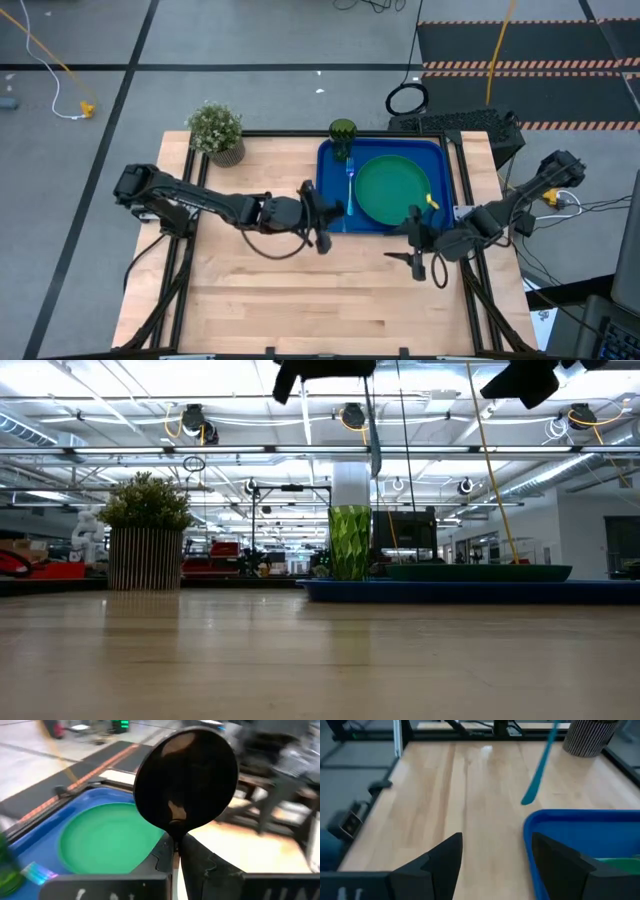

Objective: Pick and place plate/cup/fork/spoon on tray
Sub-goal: Put the blue spoon on the blue serving tray to the left of the blue fork

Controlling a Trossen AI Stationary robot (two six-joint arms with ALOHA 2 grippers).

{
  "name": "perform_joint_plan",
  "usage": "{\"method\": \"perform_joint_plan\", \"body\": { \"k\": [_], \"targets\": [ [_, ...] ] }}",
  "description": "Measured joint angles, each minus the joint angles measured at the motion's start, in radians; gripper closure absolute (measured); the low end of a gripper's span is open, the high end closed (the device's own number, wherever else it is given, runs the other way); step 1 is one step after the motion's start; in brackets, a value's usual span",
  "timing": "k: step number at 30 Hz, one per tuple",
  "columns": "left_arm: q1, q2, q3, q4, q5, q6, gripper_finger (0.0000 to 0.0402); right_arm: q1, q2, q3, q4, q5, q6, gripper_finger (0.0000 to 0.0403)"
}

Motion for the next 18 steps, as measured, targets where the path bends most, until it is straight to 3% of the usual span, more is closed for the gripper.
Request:
{"method": "perform_joint_plan", "body": {
  "k": [3, 7, 13, 18],
  "targets": [
    [0.023, 0.000, 0.011, -0.017, -0.037, -0.047, 0.0387, -0.008, -0.022, 0.000, -0.058, 0.001, -0.030, 0.0173],
    [0.050, 0.010, 0.094, -0.156, -0.074, -0.104, 0.0387, -0.018, -0.041, 0.000, -0.118, 0.005, -0.056, 0.0173],
    [0.070, 0.053, 0.262, -0.426, -0.177, -0.157, 0.0387, -0.034, -0.052, 0.000, -0.139, 0.106, -0.209, 0.0173],
    [0.080, 0.113, 0.349, -0.478, -0.185, -0.158, 0.0387, -0.061, -0.061, 0.000, -0.120, 0.182, -0.326, 0.0173]
  ]
}}
